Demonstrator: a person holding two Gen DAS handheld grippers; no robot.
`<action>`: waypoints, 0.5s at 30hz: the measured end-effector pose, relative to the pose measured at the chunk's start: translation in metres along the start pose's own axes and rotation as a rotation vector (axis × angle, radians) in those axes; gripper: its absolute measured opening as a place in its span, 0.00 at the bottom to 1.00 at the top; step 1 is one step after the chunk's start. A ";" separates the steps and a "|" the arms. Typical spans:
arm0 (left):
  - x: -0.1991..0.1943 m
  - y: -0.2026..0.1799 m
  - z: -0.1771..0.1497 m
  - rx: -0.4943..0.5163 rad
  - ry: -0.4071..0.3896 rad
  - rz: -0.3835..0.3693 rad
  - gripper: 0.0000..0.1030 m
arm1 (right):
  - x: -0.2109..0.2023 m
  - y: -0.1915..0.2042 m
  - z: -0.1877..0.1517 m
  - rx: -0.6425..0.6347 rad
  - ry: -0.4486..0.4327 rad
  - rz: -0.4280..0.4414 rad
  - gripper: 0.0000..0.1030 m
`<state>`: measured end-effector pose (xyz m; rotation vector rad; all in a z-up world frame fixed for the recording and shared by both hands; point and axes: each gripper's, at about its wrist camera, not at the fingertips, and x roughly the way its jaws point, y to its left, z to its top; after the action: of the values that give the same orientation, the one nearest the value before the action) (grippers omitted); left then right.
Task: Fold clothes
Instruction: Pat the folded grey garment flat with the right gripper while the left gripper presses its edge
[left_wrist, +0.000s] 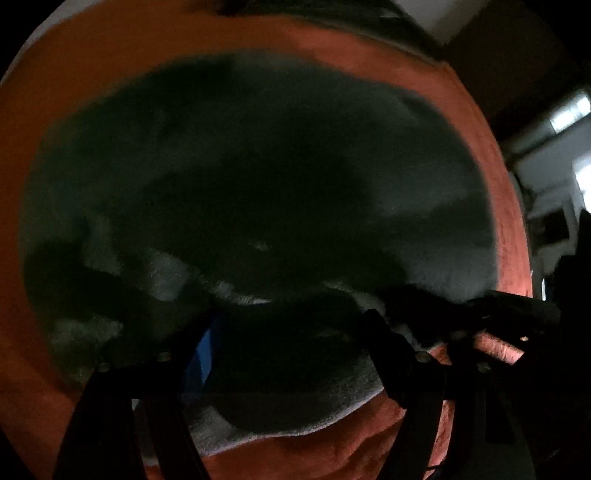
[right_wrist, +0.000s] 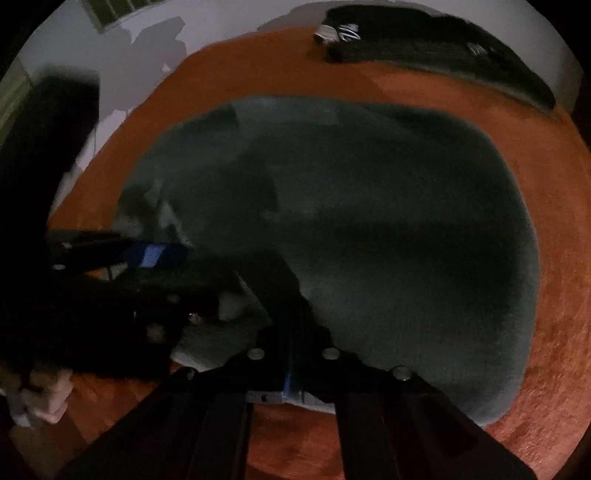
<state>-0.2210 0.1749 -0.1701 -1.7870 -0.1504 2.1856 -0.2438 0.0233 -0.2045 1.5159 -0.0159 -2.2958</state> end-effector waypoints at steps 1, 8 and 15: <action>-0.004 0.002 -0.011 0.023 -0.018 0.027 0.74 | 0.001 -0.006 -0.004 0.019 0.001 -0.012 0.00; -0.020 0.044 -0.078 0.149 -0.026 0.162 0.74 | 0.000 -0.072 -0.041 0.210 0.014 -0.109 0.00; -0.093 0.050 -0.040 0.086 -0.140 0.001 0.74 | -0.039 -0.023 0.008 0.097 -0.183 -0.056 0.02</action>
<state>-0.1748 0.0945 -0.1057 -1.5899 -0.0854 2.2821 -0.2450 0.0555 -0.1716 1.3622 -0.1381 -2.5043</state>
